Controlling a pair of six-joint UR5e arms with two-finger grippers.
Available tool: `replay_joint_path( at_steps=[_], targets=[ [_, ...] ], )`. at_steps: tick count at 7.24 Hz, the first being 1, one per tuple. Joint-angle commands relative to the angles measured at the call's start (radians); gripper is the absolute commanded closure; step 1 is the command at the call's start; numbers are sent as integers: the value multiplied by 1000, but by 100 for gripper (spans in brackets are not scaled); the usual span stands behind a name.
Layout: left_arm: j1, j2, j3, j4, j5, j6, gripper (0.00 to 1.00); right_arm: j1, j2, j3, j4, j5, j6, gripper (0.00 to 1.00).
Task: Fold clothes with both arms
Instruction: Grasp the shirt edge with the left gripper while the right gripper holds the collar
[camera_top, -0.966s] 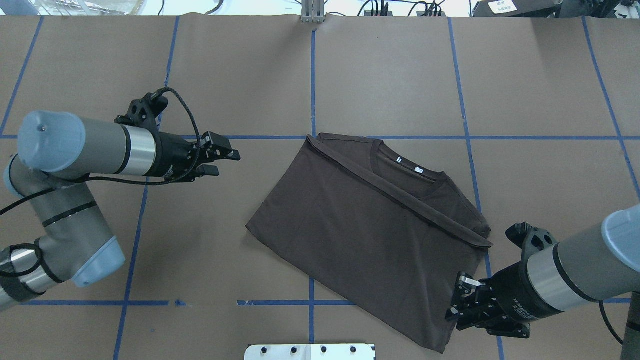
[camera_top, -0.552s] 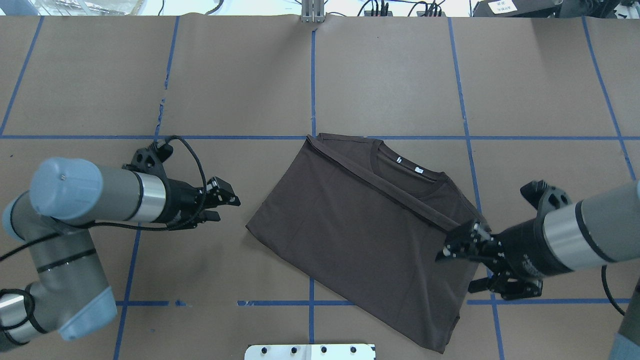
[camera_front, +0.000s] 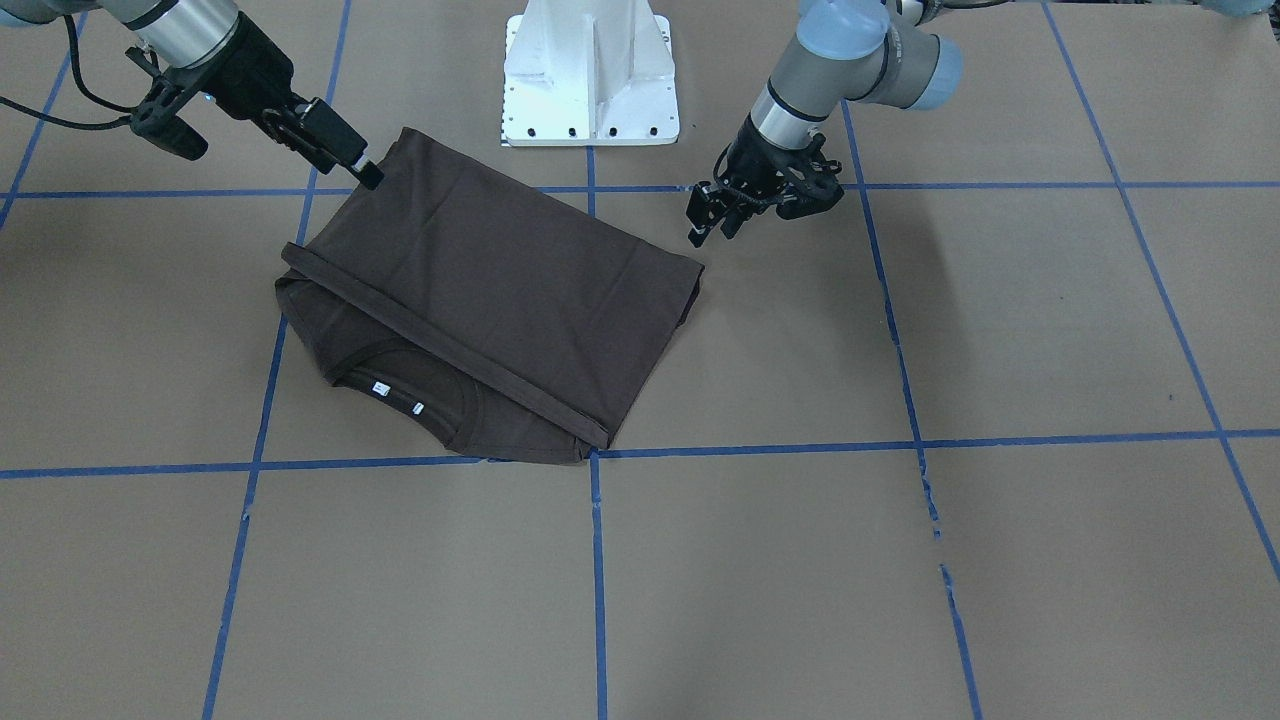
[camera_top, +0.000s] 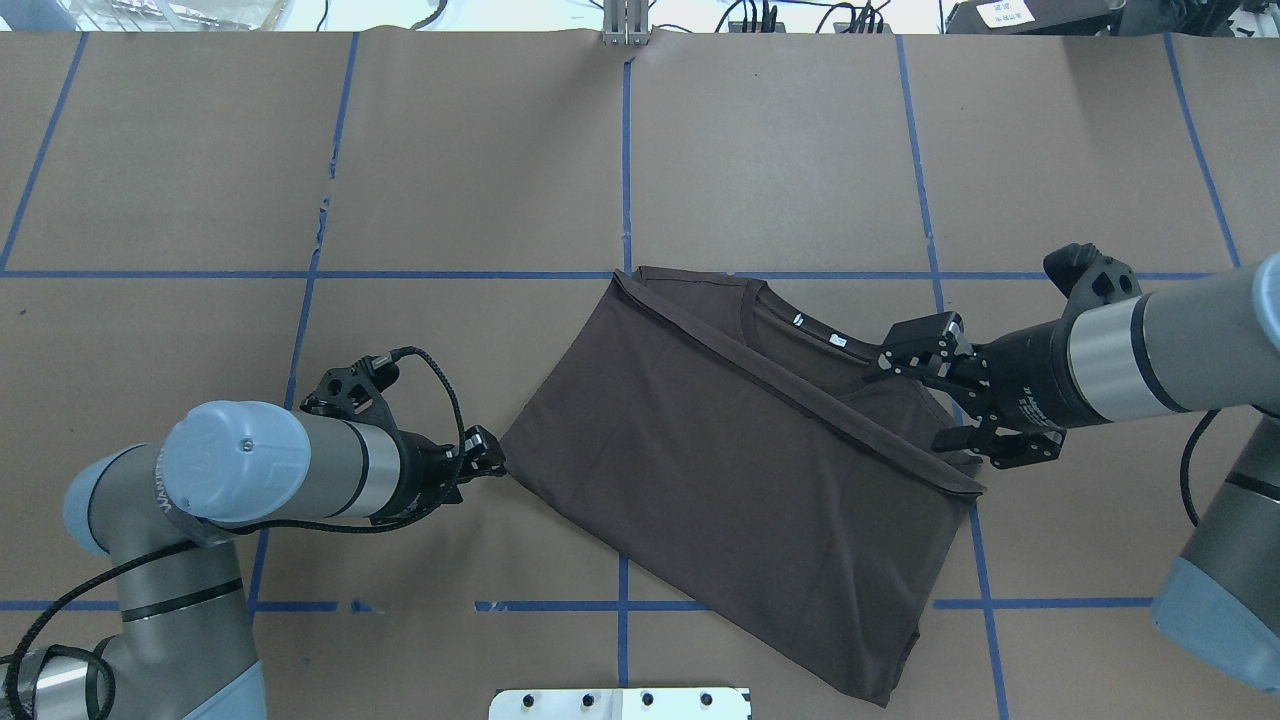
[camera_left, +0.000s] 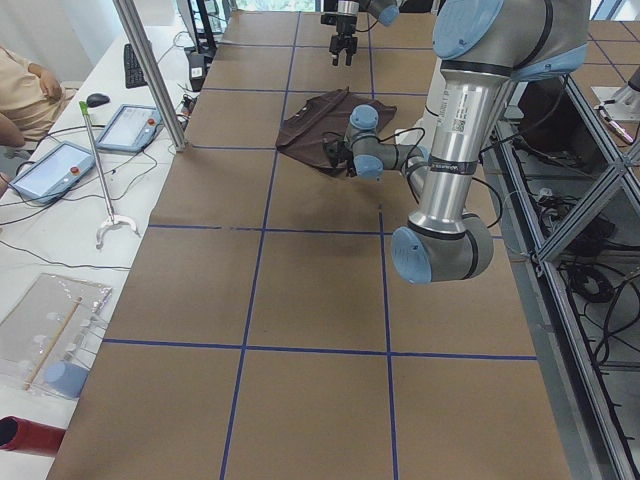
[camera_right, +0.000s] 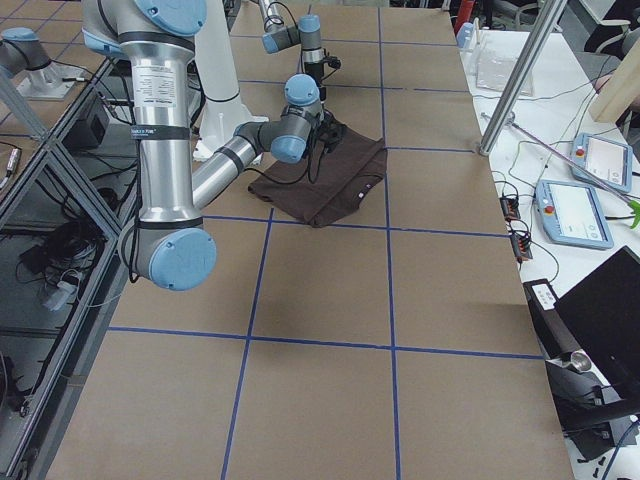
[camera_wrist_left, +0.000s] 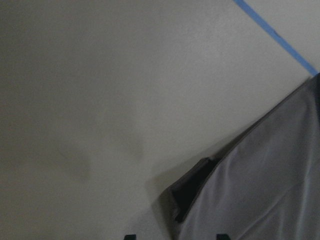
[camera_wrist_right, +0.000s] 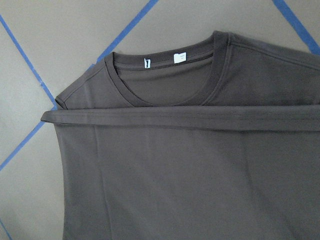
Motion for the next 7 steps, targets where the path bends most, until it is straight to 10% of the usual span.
replay_joint_path(
  at_steps=[1, 7],
  targets=[
    [7, -40, 6, 57, 8, 1, 40, 6, 16, -10, -2, -14, -7, 0],
    [5, -53, 20, 60, 17, 6, 59, 14, 19, -13, -3, -15, -7, 0]
  ],
)
